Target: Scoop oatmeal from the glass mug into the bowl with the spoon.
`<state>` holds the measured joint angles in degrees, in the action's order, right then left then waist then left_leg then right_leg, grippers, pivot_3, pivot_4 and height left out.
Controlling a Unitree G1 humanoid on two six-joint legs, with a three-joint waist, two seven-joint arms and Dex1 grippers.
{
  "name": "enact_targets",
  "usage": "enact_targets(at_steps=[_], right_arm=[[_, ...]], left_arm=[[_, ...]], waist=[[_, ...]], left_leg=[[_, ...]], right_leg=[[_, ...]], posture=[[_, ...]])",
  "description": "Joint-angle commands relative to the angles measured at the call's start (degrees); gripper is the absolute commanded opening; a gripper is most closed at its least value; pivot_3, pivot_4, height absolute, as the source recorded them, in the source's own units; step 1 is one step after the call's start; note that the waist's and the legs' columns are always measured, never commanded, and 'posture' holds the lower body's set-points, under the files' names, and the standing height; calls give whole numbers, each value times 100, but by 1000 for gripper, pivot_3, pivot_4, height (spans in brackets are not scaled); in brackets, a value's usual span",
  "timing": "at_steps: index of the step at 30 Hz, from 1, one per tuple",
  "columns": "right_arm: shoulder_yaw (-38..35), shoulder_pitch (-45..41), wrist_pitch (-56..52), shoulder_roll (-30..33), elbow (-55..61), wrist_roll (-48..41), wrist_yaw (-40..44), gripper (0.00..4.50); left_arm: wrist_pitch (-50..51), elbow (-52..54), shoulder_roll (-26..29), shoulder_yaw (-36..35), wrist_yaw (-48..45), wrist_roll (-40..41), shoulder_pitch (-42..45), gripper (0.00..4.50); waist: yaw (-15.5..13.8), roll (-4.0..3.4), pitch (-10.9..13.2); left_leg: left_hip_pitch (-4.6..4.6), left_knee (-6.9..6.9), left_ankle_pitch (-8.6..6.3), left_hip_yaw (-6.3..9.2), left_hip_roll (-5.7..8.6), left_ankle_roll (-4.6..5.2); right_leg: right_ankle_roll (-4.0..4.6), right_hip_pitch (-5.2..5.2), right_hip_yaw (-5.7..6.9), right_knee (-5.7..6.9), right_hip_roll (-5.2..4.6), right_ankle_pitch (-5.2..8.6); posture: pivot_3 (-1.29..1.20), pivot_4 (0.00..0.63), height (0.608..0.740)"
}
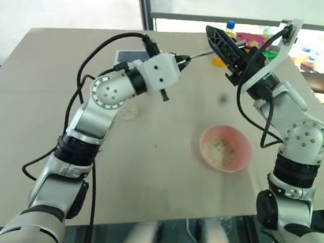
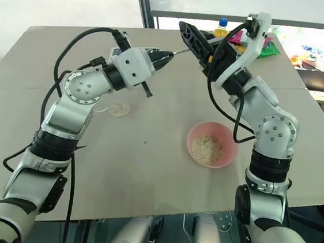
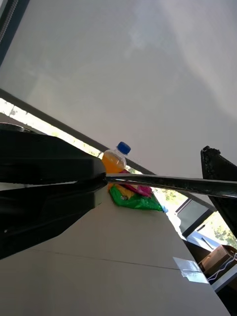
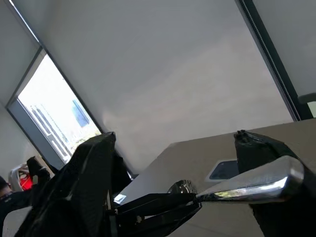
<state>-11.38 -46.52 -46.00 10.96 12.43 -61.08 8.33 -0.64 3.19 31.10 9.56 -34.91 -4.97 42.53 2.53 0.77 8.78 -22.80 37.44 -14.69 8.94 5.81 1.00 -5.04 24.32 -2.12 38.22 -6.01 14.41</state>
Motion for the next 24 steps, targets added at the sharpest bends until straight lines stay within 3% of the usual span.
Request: enact_targets(at_steps=[1,5,6,14,15,17,22,24], right_arm=[[-99,4,151,43,85,56,16,2292],[-148,35,183,99,46,119,57,337],[-163,47,199,109,31,147,60,68],[-246,3,297,178,-126,305,80,68],[-261,-28,306,182,-155,313,79,0],[-304,-93,322,176,-212,301,57,0],[-563,-128,344,254,-530,295,0,0],[-695,-127,348,376,-659,314,-16,0]], left_arm=[[15,192,-9,-171,63,-9,34,0],[64,178,26,-252,58,27,-17,0],[46,162,34,-260,61,22,-23,0],[119,359,-98,-278,-7,253,-214,0],[140,405,-121,-311,-9,312,-247,492],[112,446,-92,-375,-6,337,-304,979],[52,739,-101,-874,346,419,-632,3356],[46,1061,-119,-1180,566,441,-931,3356]], waist=[[5,0,0],[1,0,0],[1,0,0],[5,0,0],[4,0,0],[1,0,0],[14,0,0],[13,0,0]], left_leg=[[0,0,0,-2,0,0],[0,0,0,-6,0,0],[0,0,0,-7,0,0],[0,1,0,-31,-1,0],[0,1,0,-36,-1,0],[0,1,0,-37,-1,0],[0,2,0,-47,-3,1],[0,2,0,-52,-4,1]], right_leg=[[0,1,-2,0,0,0],[0,6,-6,9,0,0],[0,7,-7,10,0,0],[0,24,-31,30,0,0],[0,28,-36,32,1,0],[0,30,-37,35,1,0],[0,36,-45,41,1,0],[0,38,-50,44,2,0]], posture=[[0,150,740],[0,150,740],[0,150,740],[0,150,740],[0,150,740],[0,150,740],[0,150,740],[0,150,740]])
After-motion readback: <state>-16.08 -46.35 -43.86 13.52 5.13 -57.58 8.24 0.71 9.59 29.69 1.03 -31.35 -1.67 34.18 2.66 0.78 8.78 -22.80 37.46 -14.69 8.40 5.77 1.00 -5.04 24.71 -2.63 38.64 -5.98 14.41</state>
